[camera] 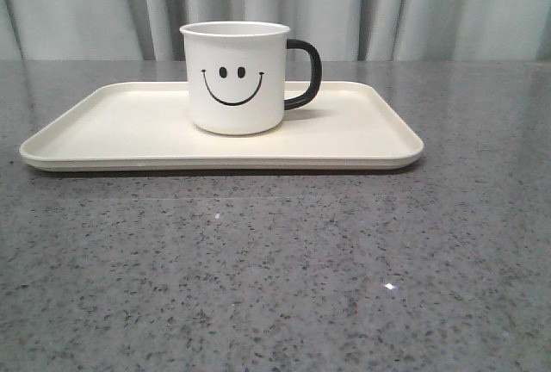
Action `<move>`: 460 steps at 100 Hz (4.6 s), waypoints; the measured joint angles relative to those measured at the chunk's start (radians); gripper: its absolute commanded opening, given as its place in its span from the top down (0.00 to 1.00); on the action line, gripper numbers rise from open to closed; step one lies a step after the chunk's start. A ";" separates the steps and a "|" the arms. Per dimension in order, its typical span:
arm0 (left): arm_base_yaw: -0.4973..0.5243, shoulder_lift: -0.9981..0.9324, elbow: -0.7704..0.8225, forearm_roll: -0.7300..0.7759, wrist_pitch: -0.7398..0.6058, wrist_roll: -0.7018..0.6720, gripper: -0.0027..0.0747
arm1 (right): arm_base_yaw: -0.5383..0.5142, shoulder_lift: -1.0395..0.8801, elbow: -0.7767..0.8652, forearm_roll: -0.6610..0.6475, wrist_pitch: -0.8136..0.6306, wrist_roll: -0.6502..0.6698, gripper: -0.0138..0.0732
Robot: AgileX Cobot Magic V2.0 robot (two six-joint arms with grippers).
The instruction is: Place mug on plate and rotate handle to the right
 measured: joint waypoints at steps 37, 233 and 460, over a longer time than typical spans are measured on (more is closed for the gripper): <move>0.000 0.069 0.002 -0.004 0.000 0.000 0.99 | 0.000 0.000 0.000 0.000 0.000 0.000 0.97; 0.343 -1.047 1.644 -0.465 -1.372 -0.002 0.99 | 0.000 0.000 0.000 0.000 0.000 0.000 0.98; 0.361 -1.047 1.644 -0.466 -1.375 -0.002 0.99 | -0.032 -0.007 0.000 0.000 -0.002 0.000 0.98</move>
